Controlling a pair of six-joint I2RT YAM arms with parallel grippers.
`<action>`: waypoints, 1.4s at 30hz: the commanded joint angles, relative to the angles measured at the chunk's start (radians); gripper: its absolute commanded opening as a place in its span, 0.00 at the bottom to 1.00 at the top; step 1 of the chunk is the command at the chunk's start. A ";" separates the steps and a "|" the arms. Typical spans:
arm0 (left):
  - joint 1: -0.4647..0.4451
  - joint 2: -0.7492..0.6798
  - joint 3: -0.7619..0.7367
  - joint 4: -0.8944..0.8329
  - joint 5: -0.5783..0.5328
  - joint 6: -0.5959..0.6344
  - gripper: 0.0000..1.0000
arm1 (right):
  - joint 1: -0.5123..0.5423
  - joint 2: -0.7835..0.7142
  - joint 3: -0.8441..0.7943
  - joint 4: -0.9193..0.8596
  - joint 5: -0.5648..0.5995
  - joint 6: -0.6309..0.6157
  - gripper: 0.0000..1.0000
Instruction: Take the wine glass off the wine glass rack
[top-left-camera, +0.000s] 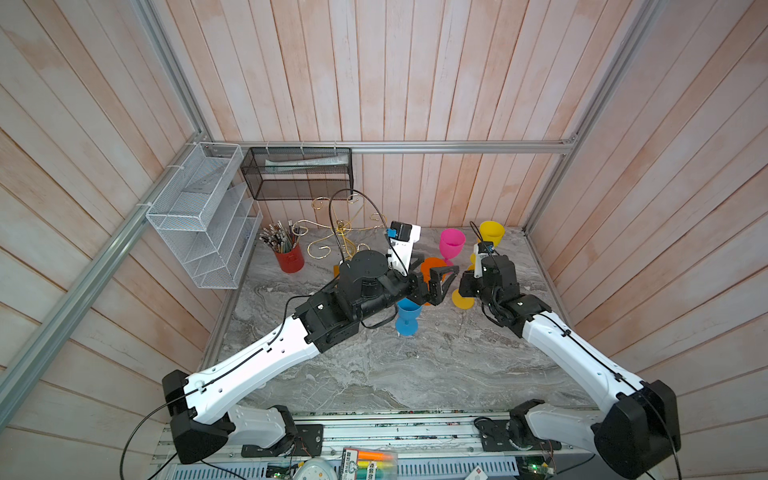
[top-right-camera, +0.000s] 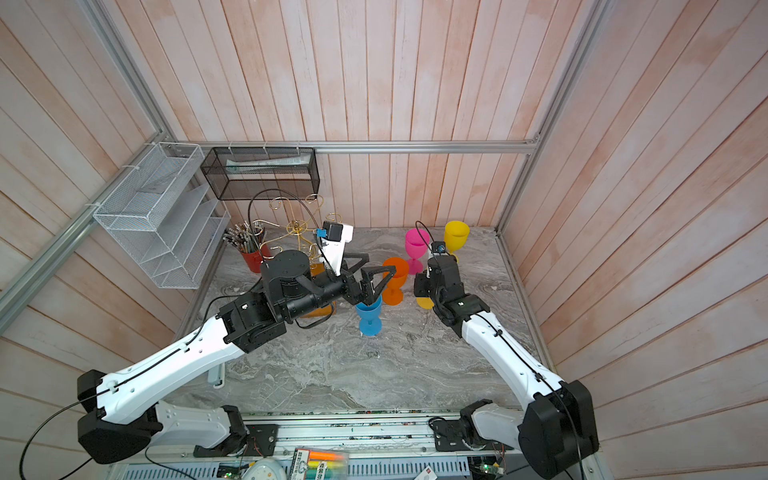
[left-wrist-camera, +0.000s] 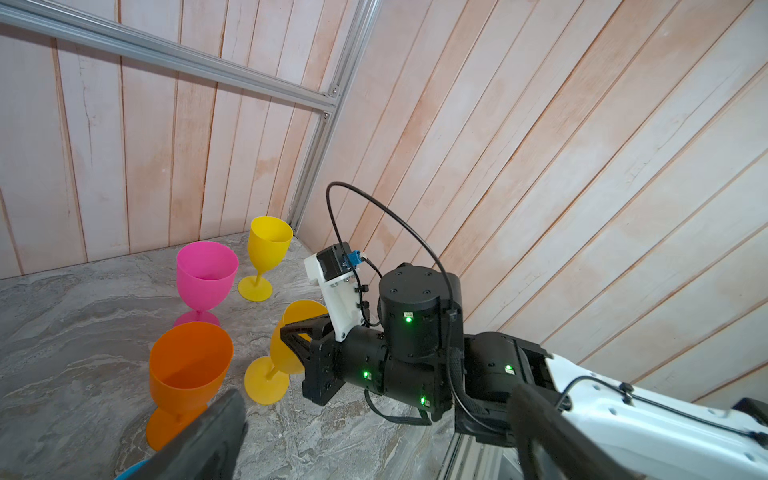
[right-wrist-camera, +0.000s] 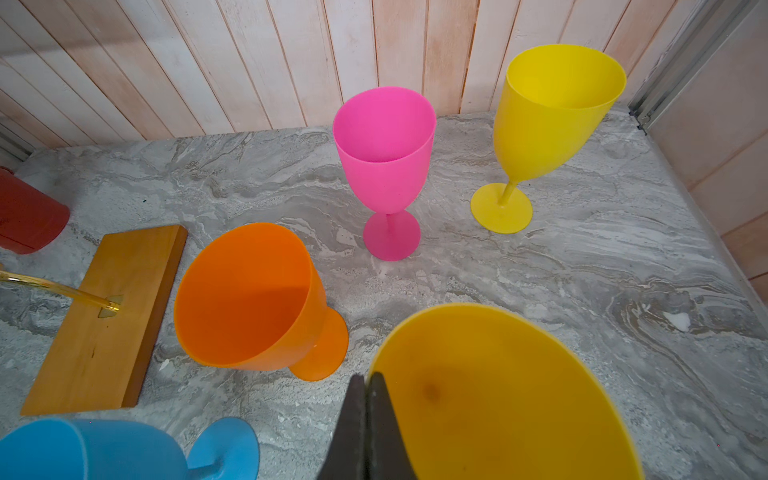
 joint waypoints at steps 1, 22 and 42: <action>-0.004 0.016 0.034 -0.006 -0.009 0.029 1.00 | -0.008 0.008 -0.017 0.050 -0.011 0.011 0.00; -0.016 0.019 0.055 -0.013 -0.038 0.054 1.00 | -0.007 -0.036 0.061 -0.012 -0.054 -0.003 0.40; -0.102 0.005 0.118 -0.074 -0.190 0.246 1.00 | -0.028 -0.119 0.053 0.036 0.019 -0.052 0.69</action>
